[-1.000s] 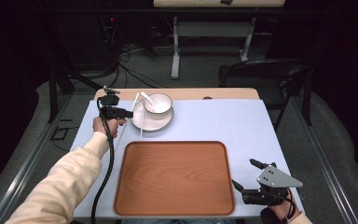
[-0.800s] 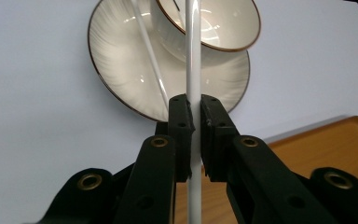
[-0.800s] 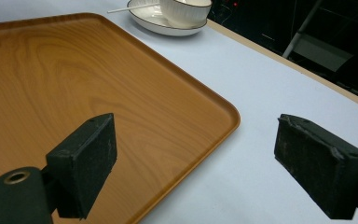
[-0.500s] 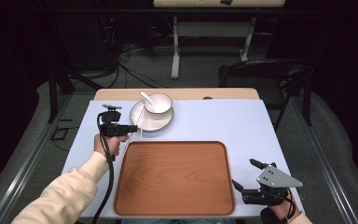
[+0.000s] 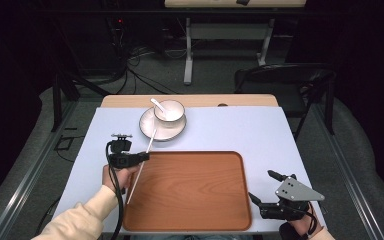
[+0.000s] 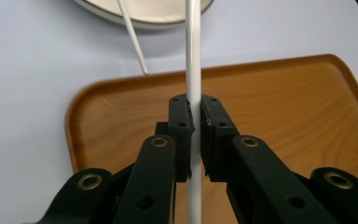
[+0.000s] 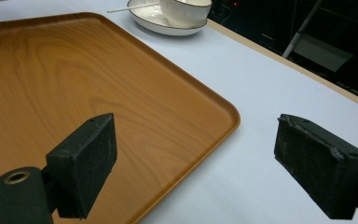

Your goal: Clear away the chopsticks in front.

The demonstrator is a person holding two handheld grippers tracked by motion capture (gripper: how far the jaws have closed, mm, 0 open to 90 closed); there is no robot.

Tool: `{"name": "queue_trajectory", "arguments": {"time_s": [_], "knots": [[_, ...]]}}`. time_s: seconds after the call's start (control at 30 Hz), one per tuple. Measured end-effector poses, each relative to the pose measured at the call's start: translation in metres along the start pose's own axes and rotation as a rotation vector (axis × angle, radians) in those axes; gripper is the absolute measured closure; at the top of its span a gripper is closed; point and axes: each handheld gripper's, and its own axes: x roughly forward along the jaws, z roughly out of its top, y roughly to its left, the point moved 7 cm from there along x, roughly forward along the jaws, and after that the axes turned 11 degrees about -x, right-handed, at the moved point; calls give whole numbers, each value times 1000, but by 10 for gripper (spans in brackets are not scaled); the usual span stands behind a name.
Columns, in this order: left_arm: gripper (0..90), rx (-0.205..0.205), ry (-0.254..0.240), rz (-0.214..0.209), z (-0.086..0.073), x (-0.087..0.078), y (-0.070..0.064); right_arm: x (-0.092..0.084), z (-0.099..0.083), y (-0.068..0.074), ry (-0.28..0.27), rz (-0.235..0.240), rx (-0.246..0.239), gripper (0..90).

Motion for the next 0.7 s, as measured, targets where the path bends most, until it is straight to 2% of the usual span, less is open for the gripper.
{"name": "queue_trajectory", "arguments": {"time_s": [0.17,0.27,0.47,0.63,0.7], "knots": [[838,-28,-7,-7,-17,0,1,0,0,0,0,1,-2,124],[838,-23,-16,4,-27,1,4,0,0,0,0,0,0,124],[837,-91,-16,1,-46,6,15,0,0,0,1,0,-2,124],[837,-132,-19,12,-54,10,22,0,0,0,-1,-1,0,124],[837,-124,-19,26,-54,8,23,0,0,0,-1,-1,-1,124]]}}
